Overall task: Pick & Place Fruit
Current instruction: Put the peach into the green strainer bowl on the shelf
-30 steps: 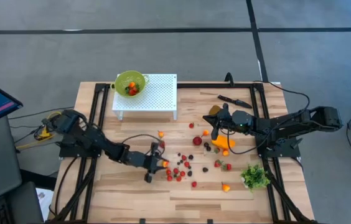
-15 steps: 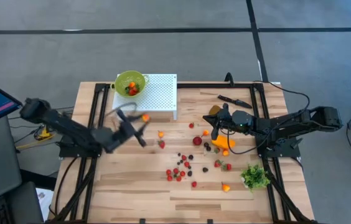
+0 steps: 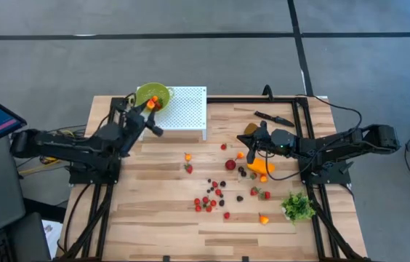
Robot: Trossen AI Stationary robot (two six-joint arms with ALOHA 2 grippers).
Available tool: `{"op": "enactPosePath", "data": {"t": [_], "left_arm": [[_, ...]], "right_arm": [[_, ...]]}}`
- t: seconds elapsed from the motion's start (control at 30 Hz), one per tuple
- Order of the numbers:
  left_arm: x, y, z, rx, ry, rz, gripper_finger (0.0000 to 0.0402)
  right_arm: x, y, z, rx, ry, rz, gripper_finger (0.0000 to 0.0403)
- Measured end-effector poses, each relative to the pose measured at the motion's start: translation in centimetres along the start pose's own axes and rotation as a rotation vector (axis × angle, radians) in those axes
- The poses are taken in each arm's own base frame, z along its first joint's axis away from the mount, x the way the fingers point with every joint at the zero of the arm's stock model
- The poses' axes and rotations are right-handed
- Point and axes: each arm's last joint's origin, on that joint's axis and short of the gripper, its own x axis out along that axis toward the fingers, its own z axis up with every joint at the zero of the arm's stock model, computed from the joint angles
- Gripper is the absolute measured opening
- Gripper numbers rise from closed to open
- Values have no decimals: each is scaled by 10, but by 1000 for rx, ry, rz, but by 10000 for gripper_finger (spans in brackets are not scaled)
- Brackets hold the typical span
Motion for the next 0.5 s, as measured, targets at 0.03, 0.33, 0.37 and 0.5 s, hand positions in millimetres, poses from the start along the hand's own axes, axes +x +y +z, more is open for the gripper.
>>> {"op": "enactPosePath", "data": {"t": [0.03, 0.33, 0.37, 0.5], "left_arm": [[3, -1, -3, 4, 5, -12, 131], [35, 3, -25, -38, 68, 7, 131], [38, 4, -27, -54, 72, 5, 131], [42, 6, -32, -110, 95, -47, 131]], "right_arm": [[0, 0, 0, 0, 0, 0, 6], [0, 0, 0, 0, 0, 0, 6], [0, 0, 0, 0, 0, 0, 6], [0, 0, 0, 0, 0, 0, 6]]}}
